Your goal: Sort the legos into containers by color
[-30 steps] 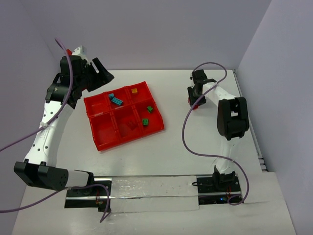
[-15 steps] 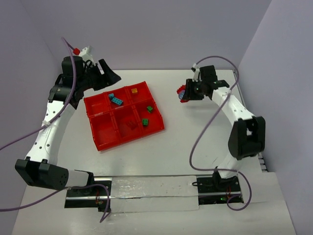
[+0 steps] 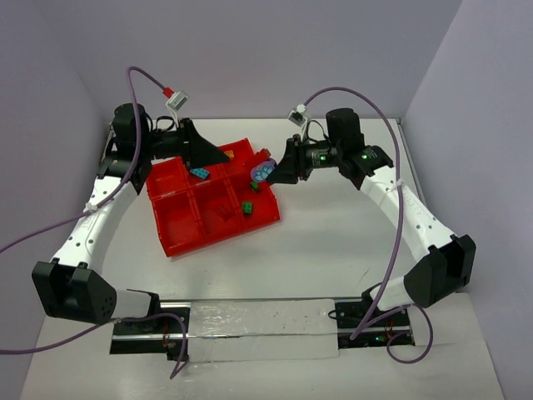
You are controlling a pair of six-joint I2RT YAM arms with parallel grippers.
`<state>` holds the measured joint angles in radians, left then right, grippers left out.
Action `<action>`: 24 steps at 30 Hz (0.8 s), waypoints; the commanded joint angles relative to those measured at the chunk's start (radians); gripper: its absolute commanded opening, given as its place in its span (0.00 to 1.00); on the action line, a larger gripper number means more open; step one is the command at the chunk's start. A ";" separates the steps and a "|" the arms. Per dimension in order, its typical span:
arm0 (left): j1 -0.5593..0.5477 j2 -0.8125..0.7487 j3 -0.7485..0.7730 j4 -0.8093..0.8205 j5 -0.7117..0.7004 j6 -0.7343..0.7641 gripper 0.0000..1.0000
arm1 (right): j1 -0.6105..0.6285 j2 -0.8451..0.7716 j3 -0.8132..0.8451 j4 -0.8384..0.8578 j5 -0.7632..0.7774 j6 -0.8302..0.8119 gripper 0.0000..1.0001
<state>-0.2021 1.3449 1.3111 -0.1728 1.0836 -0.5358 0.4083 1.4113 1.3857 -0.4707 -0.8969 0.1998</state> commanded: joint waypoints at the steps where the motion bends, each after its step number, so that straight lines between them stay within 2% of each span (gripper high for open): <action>1: -0.012 -0.011 -0.003 0.100 0.188 0.015 0.79 | 0.033 -0.013 0.028 -0.027 -0.111 -0.042 0.03; 3: -0.020 0.004 0.013 0.039 0.197 0.069 0.79 | 0.051 -0.010 0.044 -0.042 -0.123 -0.056 0.03; 9: -0.044 0.025 0.013 0.010 0.242 0.109 0.79 | 0.076 0.008 0.081 -0.073 -0.176 -0.087 0.03; 14: -0.085 0.066 0.063 -0.120 0.245 0.206 0.80 | 0.102 0.037 0.131 -0.157 -0.183 -0.144 0.03; 20: -0.123 0.070 0.067 -0.099 0.287 0.203 0.80 | 0.112 0.051 0.141 -0.175 -0.174 -0.158 0.02; 24: -0.135 0.056 0.037 -0.021 0.299 0.145 0.79 | 0.112 0.055 0.138 -0.172 -0.171 -0.158 0.02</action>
<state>-0.3210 1.4235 1.3285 -0.2739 1.3279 -0.3785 0.5129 1.4668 1.4853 -0.6350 -1.0416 0.0605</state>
